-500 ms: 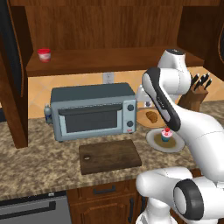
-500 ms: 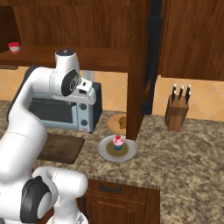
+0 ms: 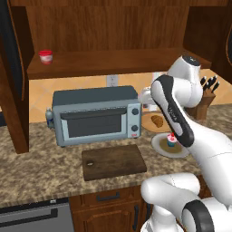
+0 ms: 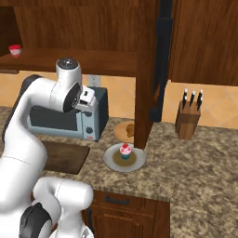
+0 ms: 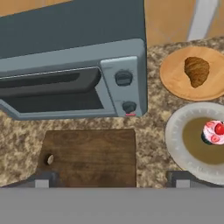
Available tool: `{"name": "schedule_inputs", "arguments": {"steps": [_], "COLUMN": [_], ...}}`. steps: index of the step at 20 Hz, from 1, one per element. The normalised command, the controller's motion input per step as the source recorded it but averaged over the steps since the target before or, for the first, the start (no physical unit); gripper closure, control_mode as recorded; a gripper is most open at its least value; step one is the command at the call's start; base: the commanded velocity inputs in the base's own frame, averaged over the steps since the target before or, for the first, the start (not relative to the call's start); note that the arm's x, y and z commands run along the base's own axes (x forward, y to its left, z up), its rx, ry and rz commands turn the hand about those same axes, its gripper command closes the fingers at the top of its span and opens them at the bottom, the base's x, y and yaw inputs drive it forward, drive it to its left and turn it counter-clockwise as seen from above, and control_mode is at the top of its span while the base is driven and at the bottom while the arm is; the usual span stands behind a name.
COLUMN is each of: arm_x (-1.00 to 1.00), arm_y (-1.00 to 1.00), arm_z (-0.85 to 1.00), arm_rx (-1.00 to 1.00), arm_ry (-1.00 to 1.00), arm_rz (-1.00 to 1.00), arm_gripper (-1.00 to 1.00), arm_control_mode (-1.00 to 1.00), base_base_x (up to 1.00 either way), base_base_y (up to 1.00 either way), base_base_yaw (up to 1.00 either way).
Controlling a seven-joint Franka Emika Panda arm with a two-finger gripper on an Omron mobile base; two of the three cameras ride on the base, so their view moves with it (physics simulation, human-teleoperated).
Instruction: From the different types of pastries on the counter, select a croissant and place it on the cutting board. Then retrieve a jar of jam from the cabinet and place it alongside the croissant on the cutting board.
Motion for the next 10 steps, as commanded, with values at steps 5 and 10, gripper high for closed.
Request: {"name": "schedule_inputs", "arguments": {"steps": [5,10], "arm_x": [0.03,-0.02], "arm_y": [0.92,0.35], "arm_z": [0.47,0.16], "arm_rx": [-0.08,-0.01], "arm_ry": [-0.33,-0.06], "arm_rz": [0.0,0.0], "arm_gripper": [-1.0,-1.0], "arm_control_mode": [-1.0,-1.0], "base_base_x": [0.0,0.0], "base_base_y": [0.0,0.0], "base_base_yaw": [0.0,0.0]}}
